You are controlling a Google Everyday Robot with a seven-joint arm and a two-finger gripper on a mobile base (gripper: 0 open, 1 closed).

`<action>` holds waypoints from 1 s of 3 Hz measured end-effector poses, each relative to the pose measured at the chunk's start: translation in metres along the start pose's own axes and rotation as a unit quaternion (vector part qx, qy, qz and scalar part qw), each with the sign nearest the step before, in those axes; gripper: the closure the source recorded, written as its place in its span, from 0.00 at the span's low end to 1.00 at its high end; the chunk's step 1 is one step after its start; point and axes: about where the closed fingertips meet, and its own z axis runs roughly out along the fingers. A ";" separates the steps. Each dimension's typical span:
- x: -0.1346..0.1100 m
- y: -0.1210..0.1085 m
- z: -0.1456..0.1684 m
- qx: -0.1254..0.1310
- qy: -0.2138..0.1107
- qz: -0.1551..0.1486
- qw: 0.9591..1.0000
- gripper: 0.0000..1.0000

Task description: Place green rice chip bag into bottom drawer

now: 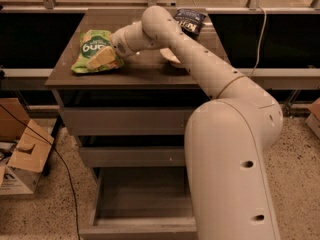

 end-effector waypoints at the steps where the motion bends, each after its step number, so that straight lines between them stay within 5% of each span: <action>1: -0.003 -0.003 0.002 0.006 -0.005 0.005 1.000 0.42; 3: -0.048 0.000 -0.035 0.016 -0.081 -0.031 0.996 0.96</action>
Offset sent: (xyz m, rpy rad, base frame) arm -0.0018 -0.0097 0.0400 0.0765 -0.0739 -0.0198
